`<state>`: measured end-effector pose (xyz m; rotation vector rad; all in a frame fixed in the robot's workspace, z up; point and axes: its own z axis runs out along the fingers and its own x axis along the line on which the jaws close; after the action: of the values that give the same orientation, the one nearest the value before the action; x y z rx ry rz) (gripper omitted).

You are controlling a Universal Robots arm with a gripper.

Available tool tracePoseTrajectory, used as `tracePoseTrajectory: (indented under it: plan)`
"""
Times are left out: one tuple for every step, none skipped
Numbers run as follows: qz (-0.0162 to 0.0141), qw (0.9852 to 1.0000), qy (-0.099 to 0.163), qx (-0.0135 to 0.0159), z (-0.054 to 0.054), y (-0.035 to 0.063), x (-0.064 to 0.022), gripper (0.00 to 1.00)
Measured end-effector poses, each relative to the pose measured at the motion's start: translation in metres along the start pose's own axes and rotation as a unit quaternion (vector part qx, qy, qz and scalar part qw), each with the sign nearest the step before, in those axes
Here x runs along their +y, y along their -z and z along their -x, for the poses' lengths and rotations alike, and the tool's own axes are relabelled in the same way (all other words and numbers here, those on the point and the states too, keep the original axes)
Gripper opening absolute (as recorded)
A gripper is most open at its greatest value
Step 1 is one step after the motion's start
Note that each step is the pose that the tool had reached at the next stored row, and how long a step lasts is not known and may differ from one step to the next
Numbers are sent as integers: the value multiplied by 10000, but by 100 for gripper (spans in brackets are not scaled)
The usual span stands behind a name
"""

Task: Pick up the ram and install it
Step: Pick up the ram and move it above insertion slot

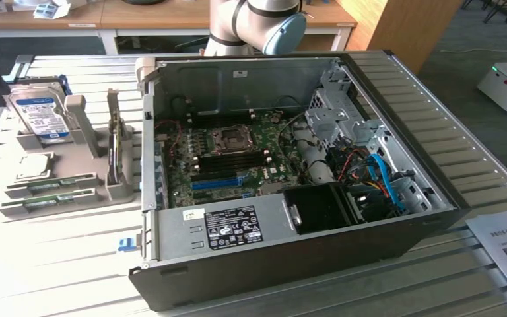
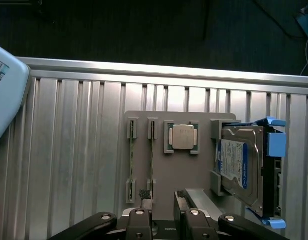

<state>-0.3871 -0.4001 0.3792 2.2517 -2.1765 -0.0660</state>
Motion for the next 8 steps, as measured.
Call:
tracePoseTrajectory:
  plan:
    - [-1, 10000, 0, 0, -1, -17, -1, 31]
    - [0, 10000, 0, 0, -1, -34, -1, 31]
    - [0, 10000, 0, 0, -1, -52, -2, 31]
    - [-1, 10000, 0, -1, -2, -69, -3, 31]
    - [-1, 10000, 0, 0, -2, -85, -3, 31]
    - [0, 10000, 0, 0, -3, -101, -4, 31]
    - [0, 10000, 0, 0, -4, -165, -6, 31]
    - [0, 10000, 0, 0, -6, -234, -8, 31]
